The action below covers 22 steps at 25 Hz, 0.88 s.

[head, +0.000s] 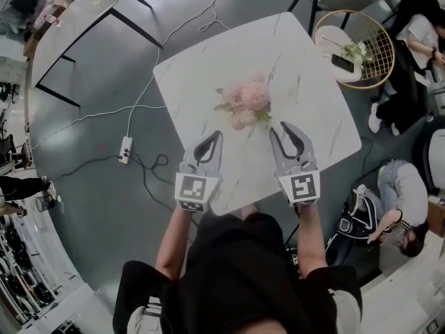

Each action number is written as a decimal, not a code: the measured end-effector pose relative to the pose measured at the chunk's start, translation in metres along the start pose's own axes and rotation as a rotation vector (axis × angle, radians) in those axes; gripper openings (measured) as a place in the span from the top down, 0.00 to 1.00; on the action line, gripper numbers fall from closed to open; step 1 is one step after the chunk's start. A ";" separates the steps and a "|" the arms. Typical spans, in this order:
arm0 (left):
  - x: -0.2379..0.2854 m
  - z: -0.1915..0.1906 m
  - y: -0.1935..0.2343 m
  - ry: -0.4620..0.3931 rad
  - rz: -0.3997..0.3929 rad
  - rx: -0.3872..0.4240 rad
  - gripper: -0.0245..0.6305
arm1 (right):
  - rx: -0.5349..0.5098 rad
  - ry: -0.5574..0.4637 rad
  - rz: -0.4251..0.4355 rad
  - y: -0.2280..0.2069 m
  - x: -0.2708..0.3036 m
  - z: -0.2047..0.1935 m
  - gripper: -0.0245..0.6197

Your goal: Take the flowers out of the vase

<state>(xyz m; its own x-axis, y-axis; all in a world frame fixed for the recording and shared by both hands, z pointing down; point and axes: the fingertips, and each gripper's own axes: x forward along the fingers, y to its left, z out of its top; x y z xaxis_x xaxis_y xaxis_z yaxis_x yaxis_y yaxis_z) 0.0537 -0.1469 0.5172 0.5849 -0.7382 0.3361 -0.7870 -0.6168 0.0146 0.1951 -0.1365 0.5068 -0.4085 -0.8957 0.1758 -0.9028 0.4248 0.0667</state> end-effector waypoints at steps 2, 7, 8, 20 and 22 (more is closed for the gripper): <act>-0.001 -0.001 0.003 0.009 0.012 -0.002 0.95 | -0.008 0.011 0.018 0.000 0.004 0.000 0.75; -0.002 0.001 0.010 0.014 0.043 -0.012 0.95 | -0.042 0.020 0.084 0.006 0.017 -0.003 0.58; -0.002 0.000 0.011 0.016 0.048 -0.013 0.95 | -0.054 0.025 0.095 0.007 0.020 -0.004 0.56; -0.005 -0.007 0.027 0.037 0.089 -0.023 0.95 | -0.136 0.062 0.101 0.009 0.052 -0.016 0.40; -0.005 -0.007 0.029 0.037 0.092 -0.025 0.95 | -0.143 0.066 0.105 0.010 0.056 -0.017 0.39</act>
<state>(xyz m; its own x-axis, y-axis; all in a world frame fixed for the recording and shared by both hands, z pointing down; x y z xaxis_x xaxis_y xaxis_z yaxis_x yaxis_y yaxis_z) 0.0268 -0.1590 0.5226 0.5025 -0.7806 0.3718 -0.8420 -0.5395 0.0055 0.1656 -0.1801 0.5337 -0.4857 -0.8367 0.2529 -0.8254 0.5342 0.1824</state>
